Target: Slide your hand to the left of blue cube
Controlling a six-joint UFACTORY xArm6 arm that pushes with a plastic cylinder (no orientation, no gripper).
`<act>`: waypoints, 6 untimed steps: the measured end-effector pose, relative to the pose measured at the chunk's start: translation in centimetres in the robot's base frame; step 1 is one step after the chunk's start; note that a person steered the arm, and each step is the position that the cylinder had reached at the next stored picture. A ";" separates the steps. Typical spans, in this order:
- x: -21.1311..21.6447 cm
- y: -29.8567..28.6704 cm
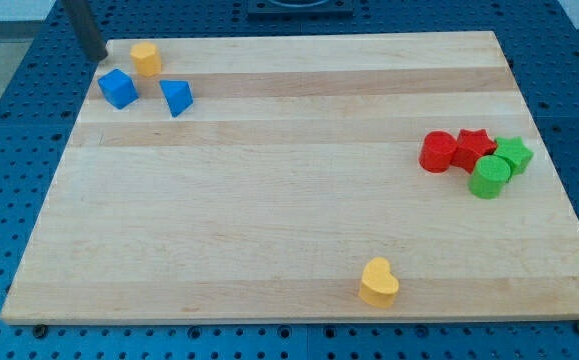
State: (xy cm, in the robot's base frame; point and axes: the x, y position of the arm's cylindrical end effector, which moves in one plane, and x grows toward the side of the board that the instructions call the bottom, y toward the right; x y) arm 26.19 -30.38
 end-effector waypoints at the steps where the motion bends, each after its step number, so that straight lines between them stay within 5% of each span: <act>1: 7.8 3.4; 3: 21.9 15.9; 5: 20.2 9.1; 6: 14.2 2.2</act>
